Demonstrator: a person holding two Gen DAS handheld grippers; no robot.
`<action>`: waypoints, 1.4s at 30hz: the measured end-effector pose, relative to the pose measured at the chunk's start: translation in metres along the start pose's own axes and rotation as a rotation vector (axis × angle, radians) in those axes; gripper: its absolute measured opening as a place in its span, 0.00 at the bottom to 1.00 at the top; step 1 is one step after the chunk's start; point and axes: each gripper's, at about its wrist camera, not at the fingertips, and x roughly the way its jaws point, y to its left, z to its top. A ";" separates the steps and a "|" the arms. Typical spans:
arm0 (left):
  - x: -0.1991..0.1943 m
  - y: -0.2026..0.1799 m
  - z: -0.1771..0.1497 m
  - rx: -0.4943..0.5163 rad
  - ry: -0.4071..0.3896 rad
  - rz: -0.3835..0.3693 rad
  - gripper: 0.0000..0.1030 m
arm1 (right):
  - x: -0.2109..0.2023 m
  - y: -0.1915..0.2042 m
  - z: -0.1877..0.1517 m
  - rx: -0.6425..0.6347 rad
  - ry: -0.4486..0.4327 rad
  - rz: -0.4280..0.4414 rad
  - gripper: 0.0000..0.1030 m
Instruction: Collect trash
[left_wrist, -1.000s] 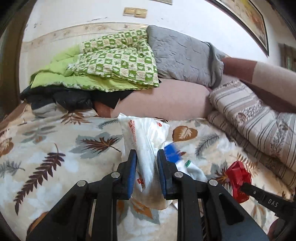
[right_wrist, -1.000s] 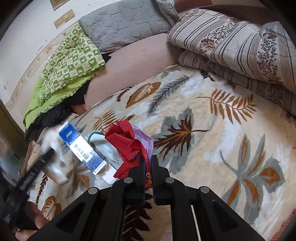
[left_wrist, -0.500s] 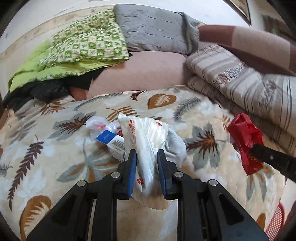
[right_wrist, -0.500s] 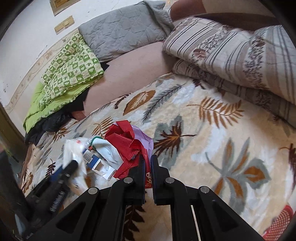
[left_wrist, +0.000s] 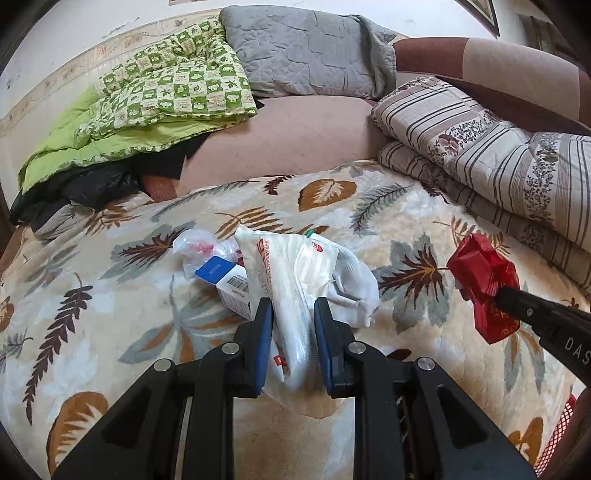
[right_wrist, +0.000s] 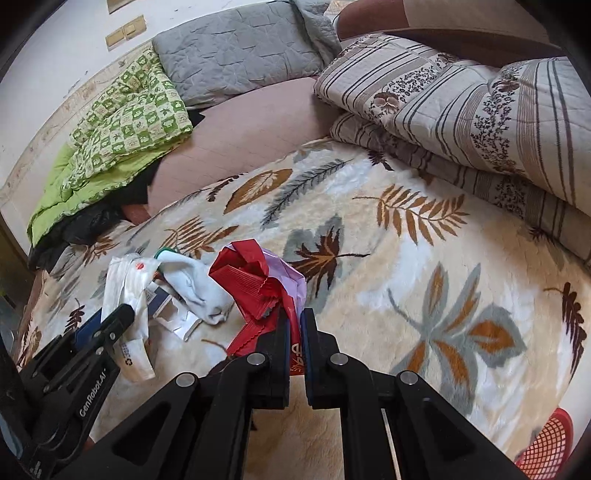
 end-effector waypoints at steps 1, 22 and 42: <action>0.000 -0.001 0.000 0.003 0.001 0.001 0.21 | 0.000 0.001 0.000 -0.004 -0.002 0.000 0.06; -0.001 -0.003 -0.003 0.018 0.002 -0.004 0.21 | 0.001 0.008 -0.002 -0.061 0.009 -0.024 0.06; -0.001 -0.004 -0.004 0.012 0.008 -0.010 0.21 | 0.002 0.009 -0.002 -0.067 0.011 -0.023 0.06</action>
